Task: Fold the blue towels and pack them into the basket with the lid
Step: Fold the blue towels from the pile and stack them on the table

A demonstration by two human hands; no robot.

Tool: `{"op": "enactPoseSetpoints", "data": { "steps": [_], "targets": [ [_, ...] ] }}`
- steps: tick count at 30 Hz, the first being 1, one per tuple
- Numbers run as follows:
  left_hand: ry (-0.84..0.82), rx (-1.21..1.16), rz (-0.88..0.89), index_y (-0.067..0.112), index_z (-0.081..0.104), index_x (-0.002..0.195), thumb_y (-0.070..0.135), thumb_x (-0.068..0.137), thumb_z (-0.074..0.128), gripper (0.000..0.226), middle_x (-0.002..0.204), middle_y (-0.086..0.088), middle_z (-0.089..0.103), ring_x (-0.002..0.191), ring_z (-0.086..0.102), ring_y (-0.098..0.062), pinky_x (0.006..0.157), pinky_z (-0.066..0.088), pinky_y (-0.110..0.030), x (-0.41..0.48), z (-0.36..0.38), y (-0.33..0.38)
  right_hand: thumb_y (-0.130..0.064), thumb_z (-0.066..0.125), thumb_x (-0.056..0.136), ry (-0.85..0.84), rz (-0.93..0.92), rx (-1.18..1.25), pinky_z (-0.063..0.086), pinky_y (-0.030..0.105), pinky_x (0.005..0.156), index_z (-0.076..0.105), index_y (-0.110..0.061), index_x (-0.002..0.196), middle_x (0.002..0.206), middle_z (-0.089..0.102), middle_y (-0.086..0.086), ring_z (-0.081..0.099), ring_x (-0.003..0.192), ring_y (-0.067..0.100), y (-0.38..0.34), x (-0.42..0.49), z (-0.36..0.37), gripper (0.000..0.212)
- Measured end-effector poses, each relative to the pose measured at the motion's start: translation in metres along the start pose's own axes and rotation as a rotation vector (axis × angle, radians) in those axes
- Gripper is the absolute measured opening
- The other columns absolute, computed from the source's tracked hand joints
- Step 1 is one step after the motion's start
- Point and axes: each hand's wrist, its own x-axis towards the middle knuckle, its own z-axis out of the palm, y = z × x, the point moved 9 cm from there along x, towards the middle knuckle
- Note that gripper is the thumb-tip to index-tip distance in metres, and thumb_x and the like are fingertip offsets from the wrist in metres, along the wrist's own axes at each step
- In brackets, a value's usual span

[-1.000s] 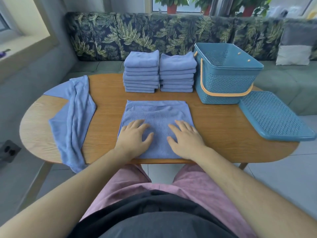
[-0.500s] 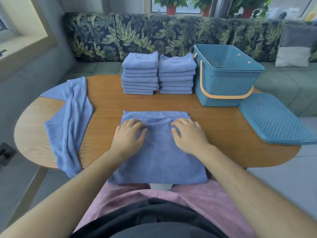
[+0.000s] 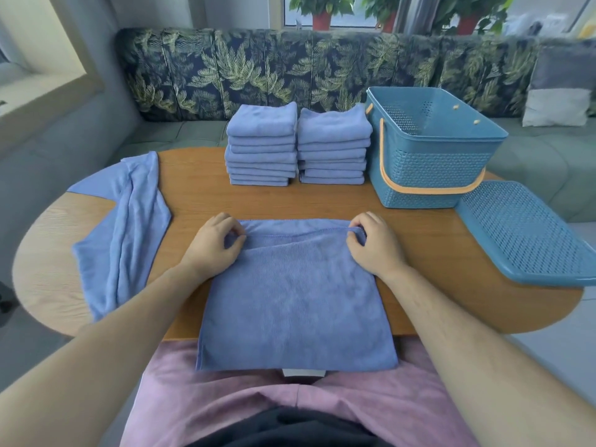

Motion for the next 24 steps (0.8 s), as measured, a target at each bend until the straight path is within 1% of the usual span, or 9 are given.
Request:
{"op": "enactPoseSetpoints", "data": {
  "steps": [2,5,9,11,13,14,18,21,24],
  "targets": [
    [0.043,0.010,0.011,0.018,0.057,0.090,0.011,0.093,0.062,0.009,0.086,0.008,0.055,0.081,0.047,-0.012,0.075,0.039,-0.030,-0.002,-0.003,0.002,-0.015,0.059,0.089,0.026,-0.028,0.059,0.046,0.036,0.075,0.054,-0.022,0.086,0.087,0.057,-0.009,0.054,0.084,0.014,-0.003,-0.002,-0.003,0.009],
    [0.070,-0.015,0.001,0.017,0.055,0.095,0.014,0.099,0.057,0.005,0.088,0.006,0.060,0.081,0.051,-0.015,0.074,0.041,-0.033,-0.003,-0.006,0.000,-0.018,0.058,0.093,0.031,0.025,0.113,0.044,0.031,0.069,0.055,-0.025,0.091,0.085,0.060,-0.011,0.056,0.079,0.011,0.004,-0.003,-0.001,0.009],
    [0.089,-0.087,-0.083,0.023,0.058,0.099,0.022,0.100,0.055,0.003,0.092,0.009,0.061,0.085,0.055,-0.009,0.071,0.042,-0.024,0.000,-0.008,-0.009,-0.025,0.056,0.096,0.028,0.068,0.080,0.048,0.033,0.067,0.055,-0.027,0.095,0.088,0.062,-0.013,0.059,0.078,0.010,0.011,0.000,0.003,0.003],
    [0.108,-0.093,-0.089,0.023,0.060,0.101,0.023,0.098,0.060,0.004,0.093,0.006,0.062,0.087,0.056,-0.010,0.071,0.041,-0.021,0.000,-0.009,-0.011,-0.026,0.055,0.096,0.029,0.069,0.067,0.048,0.033,0.068,0.056,-0.028,0.096,0.089,0.063,-0.014,0.060,0.080,0.010,0.011,0.002,0.004,0.002],
    [0.093,-0.069,-0.081,0.022,0.063,0.105,0.025,0.093,0.067,0.012,0.095,0.007,0.061,0.089,0.055,-0.007,0.074,0.041,-0.016,0.001,-0.007,-0.010,-0.027,0.056,0.095,0.041,0.066,0.045,0.048,0.033,0.068,0.056,-0.028,0.096,0.090,0.063,-0.015,0.060,0.081,0.011,0.011,0.003,0.003,0.001],
    [0.079,-0.053,-0.073,0.021,0.064,0.106,0.023,0.091,0.069,0.015,0.097,0.008,0.060,0.090,0.055,-0.006,0.077,0.042,-0.016,0.001,-0.006,-0.010,-0.028,0.056,0.095,0.048,0.066,0.032,0.048,0.033,0.068,0.056,-0.028,0.096,0.091,0.064,-0.014,0.061,0.080,0.012,0.012,0.003,0.003,0.001],
    [0.069,-0.003,-0.035,0.016,0.070,0.104,0.007,0.088,0.065,0.018,0.098,0.005,0.060,0.093,0.060,-0.013,0.082,0.049,-0.030,0.001,-0.002,-0.011,-0.028,0.057,0.093,0.067,0.057,-0.021,0.048,0.033,0.067,0.056,-0.028,0.094,0.091,0.063,-0.014,0.061,0.080,0.013,0.012,0.002,0.003,0.002],
    [0.091,0.009,-0.040,0.017,0.069,0.104,0.010,0.092,0.061,0.015,0.100,0.008,0.057,0.094,0.057,-0.009,0.082,0.046,-0.027,0.001,-0.004,-0.010,-0.025,0.057,0.092,0.055,0.043,-0.039,0.050,0.035,0.069,0.058,-0.027,0.093,0.097,0.060,-0.014,0.060,0.082,0.013,0.012,0.003,0.006,0.002],
    [0.095,-0.001,-0.051,0.016,0.069,0.104,0.011,0.093,0.060,0.015,0.103,0.008,0.057,0.094,0.055,-0.009,0.083,0.045,-0.027,0.002,-0.003,-0.010,-0.025,0.056,0.093,-0.019,0.069,-0.042,0.052,0.032,0.077,0.063,-0.026,0.107,0.113,0.060,-0.016,0.061,0.094,0.011,0.015,0.004,0.014,0.016]
  ]
}}
